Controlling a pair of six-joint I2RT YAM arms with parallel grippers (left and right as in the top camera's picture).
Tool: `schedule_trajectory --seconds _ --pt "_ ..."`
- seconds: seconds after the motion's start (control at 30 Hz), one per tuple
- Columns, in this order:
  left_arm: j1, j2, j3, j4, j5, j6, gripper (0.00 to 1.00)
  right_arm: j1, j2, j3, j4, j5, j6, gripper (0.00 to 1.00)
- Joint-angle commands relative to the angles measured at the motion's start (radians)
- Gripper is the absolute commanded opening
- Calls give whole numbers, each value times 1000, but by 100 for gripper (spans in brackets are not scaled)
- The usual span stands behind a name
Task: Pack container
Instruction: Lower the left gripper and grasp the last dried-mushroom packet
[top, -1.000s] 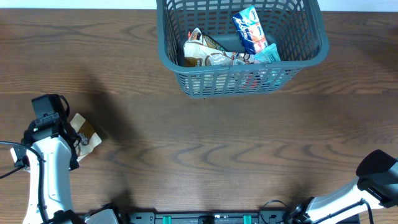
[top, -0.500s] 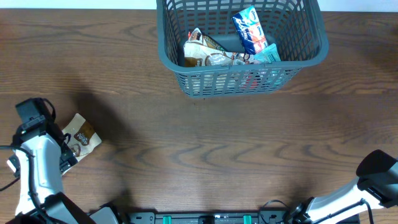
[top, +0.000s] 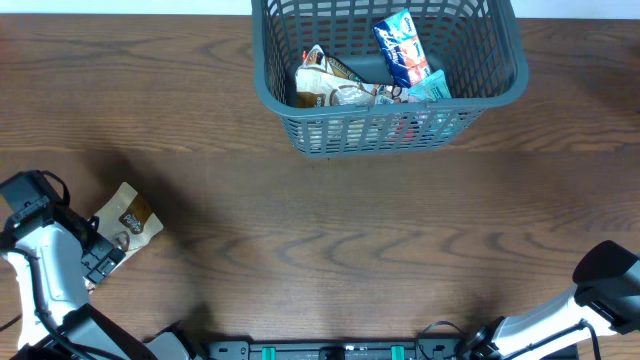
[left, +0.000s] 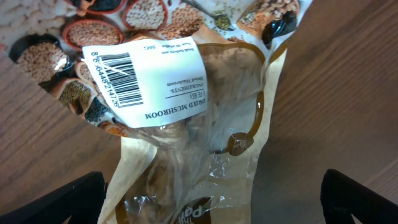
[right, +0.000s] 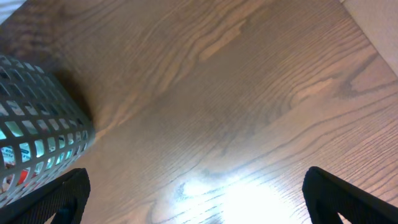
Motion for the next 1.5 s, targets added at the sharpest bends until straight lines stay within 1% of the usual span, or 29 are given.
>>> schedule_trajectory --seconds 0.0,0.17,0.33,0.63,0.77,0.87,1.1,1.13,1.23,1.4,1.47 --pt "21 23 -10 -19 22 -32 99 -4 4 -3 -3 -11 -1 99" --pt "53 82 -10 -77 23 -31 99 -4 4 -3 -3 -11 -1 99" --pt "72 121 -10 -100 21 -27 99 -4 4 -3 -3 -11 -1 99" --pt "74 122 -10 -99 -89 -16 99 -4 4 -3 -3 -11 -1 99" --pt "74 123 -10 -72 -134 37 99 -4 4 -3 -3 -12 -1 99" --pt "74 124 -10 -69 -144 37 99 -4 4 -3 -3 -12 -1 99" --pt "74 138 -10 -45 -143 37 99 -4 4 -3 -3 -12 -1 99" --pt "74 143 -10 -39 -141 45 99 -4 4 -3 -3 -12 -1 99" --pt "74 168 -10 10 -114 121 99 -4 4 -3 -3 -12 -1 99" --pt "74 210 -10 68 -55 132 99 -4 4 -3 -3 -24 -1 99" --pt "74 217 -10 98 -34 162 99 -4 4 -3 -3 -35 -2 99"
